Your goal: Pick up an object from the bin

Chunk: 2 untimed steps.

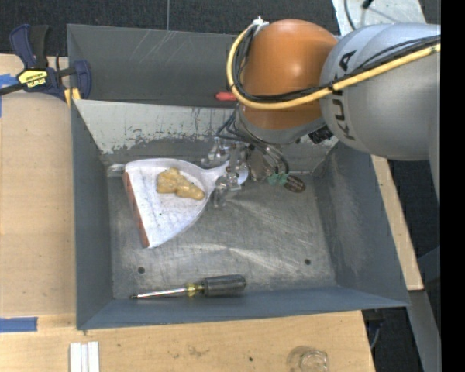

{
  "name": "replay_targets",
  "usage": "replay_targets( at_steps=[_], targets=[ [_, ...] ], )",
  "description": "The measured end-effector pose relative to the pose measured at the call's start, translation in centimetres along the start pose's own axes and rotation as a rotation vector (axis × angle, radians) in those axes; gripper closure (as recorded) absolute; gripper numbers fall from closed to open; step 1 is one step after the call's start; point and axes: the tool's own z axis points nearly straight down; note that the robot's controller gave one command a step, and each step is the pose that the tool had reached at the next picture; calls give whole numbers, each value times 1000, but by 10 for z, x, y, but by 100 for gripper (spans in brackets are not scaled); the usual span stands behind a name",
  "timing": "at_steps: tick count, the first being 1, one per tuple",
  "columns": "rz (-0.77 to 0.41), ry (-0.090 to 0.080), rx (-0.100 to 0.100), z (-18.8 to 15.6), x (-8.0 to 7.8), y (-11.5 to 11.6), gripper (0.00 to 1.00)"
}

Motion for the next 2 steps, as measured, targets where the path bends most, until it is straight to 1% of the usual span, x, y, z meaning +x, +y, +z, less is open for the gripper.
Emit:
replay_targets(
  at_steps=[1,2],
  targets=[
    [0,0,0,0,0,0,100],
    [-134,9,-1,-26,8,-1,100]
  ],
)
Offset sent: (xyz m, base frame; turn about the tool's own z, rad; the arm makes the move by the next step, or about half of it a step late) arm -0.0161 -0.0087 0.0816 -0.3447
